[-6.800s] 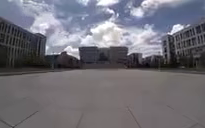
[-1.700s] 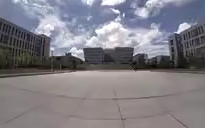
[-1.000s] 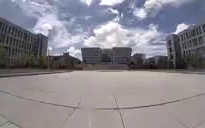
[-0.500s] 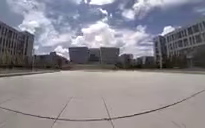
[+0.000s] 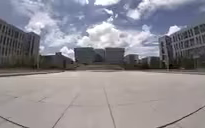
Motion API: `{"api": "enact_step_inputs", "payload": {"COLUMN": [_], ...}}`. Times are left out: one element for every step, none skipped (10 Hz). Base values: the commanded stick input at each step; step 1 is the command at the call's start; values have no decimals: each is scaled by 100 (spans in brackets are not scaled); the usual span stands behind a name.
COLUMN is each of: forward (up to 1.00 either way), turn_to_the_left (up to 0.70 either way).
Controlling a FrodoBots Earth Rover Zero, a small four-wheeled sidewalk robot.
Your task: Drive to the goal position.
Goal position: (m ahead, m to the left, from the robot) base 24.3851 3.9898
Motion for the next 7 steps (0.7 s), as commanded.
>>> {"api": "enact_step_inputs", "payload": {"forward": [70,70,70,70,70,70,70], "turn_to_the_left": [15,15,15,14,14,14,14]}}
